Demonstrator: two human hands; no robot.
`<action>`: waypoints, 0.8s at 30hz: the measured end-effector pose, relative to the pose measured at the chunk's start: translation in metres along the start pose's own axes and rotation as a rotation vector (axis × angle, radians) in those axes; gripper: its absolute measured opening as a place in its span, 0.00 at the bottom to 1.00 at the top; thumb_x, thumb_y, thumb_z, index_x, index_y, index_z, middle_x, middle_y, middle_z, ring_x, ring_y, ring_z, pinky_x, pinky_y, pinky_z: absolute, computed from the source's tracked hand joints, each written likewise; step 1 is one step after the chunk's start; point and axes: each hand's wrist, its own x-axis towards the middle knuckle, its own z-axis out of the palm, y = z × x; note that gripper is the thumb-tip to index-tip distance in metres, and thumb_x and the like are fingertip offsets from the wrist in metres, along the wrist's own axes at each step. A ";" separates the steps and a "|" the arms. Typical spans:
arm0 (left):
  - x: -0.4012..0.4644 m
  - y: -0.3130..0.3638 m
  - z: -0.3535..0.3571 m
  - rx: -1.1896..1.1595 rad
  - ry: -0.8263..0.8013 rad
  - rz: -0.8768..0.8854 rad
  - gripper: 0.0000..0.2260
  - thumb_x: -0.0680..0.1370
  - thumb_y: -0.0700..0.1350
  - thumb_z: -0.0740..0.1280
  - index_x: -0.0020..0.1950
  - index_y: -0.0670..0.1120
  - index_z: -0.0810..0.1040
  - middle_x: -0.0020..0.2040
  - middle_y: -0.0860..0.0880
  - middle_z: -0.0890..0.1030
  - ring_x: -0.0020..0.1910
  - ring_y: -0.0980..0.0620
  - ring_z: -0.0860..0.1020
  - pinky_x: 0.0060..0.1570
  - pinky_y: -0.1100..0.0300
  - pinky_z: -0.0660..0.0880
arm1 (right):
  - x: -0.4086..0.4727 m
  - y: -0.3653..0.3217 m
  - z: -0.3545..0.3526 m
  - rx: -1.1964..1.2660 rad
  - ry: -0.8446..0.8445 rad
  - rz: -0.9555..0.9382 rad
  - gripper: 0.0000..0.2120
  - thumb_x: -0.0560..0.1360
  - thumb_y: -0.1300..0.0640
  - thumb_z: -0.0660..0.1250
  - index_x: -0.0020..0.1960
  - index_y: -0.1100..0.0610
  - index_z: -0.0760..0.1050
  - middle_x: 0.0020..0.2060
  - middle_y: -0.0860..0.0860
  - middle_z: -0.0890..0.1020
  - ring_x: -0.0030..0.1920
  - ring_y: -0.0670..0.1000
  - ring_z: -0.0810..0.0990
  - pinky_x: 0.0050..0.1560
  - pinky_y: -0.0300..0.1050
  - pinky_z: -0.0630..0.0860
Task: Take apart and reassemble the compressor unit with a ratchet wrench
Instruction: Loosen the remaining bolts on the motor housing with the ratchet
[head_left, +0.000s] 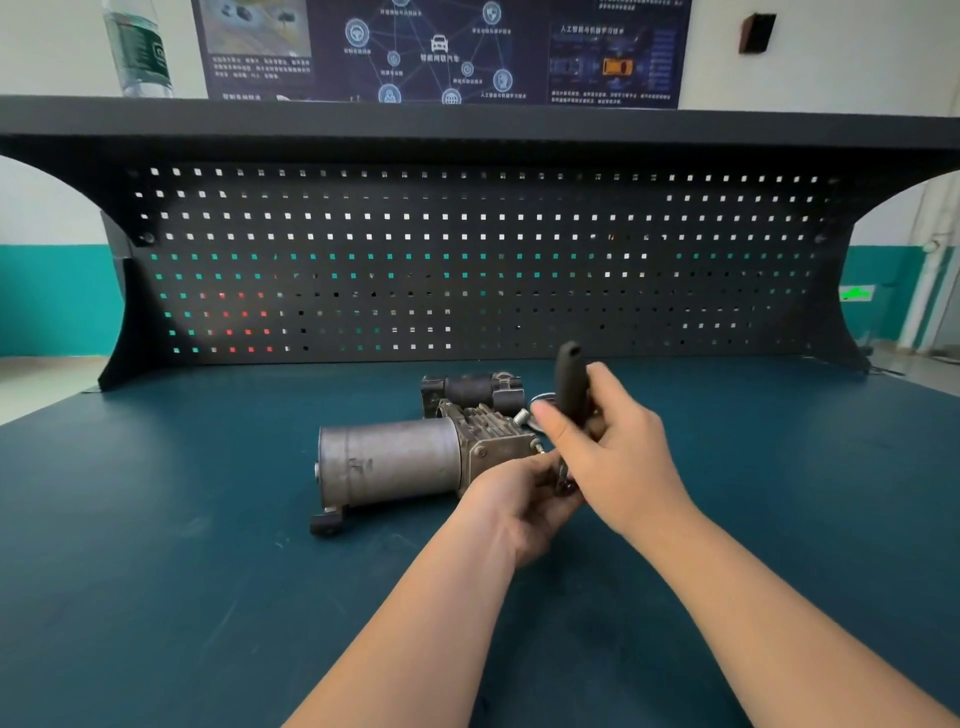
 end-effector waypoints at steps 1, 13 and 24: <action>0.001 0.000 0.000 -0.017 0.014 0.004 0.07 0.79 0.35 0.61 0.44 0.34 0.76 0.33 0.42 0.80 0.31 0.49 0.81 0.30 0.57 0.80 | 0.002 0.002 0.000 0.043 0.087 0.071 0.09 0.73 0.49 0.68 0.39 0.45 0.69 0.27 0.42 0.76 0.28 0.42 0.74 0.32 0.36 0.72; 0.004 -0.002 0.002 -0.027 0.070 0.018 0.09 0.77 0.37 0.65 0.54 0.34 0.74 0.45 0.37 0.79 0.42 0.43 0.79 0.31 0.55 0.79 | 0.010 0.019 0.001 0.614 0.485 0.681 0.07 0.77 0.58 0.66 0.41 0.56 0.71 0.29 0.52 0.76 0.23 0.45 0.75 0.22 0.38 0.70; 0.002 0.001 0.002 -0.052 0.044 0.004 0.07 0.78 0.35 0.63 0.53 0.32 0.74 0.39 0.36 0.80 0.37 0.42 0.80 0.30 0.52 0.80 | 0.012 0.020 -0.002 0.369 0.406 0.758 0.09 0.78 0.56 0.62 0.40 0.56 0.68 0.25 0.52 0.77 0.28 0.52 0.78 0.26 0.42 0.75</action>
